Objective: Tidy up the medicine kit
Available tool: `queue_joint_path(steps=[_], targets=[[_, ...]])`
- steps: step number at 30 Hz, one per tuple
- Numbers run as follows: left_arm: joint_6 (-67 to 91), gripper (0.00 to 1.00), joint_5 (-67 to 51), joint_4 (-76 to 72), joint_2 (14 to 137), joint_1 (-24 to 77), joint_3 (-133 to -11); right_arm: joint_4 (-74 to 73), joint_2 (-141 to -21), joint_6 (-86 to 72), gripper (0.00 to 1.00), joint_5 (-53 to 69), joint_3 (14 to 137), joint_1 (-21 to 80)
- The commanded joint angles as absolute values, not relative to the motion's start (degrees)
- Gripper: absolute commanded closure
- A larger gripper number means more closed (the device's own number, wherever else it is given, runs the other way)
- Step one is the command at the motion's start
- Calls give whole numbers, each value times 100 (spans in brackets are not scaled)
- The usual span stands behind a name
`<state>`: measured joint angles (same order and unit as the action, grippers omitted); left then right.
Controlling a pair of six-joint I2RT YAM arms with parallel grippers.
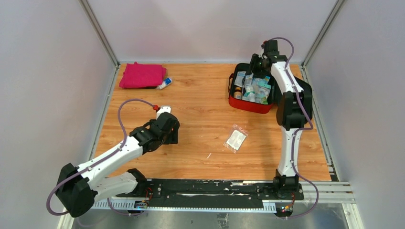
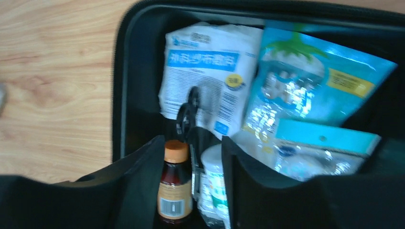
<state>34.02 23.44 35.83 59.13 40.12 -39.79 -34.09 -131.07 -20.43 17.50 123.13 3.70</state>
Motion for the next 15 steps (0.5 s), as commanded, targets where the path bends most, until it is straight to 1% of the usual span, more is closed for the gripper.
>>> queue_joint_path(steps=[1, 3, 5, 10, 15], targets=[[3220, 25, 2350, 3775, 5738, 3791, -4168, -3858, -12417, -1825, 46, 578, 11902, 305], [3153, 21, 2294, 3808, 5674, 3598, -4294, -3839, -11989, -1767, 45, 379, 11496, 317], [3048, 20, 2188, 3806, 5694, 3356, -4490, -3796, -11448, -1716, 46, 352, 10993, 356], [2848, 20, 2046, 3932, 6116, 2828, -5363, -3725, -10623, -1574, 59, 576, 9972, 671], [2796, 19, 2098, 4082, 6557, 2452, -6067, -3753, -10532, -1477, 67, 749, 9539, 973]])
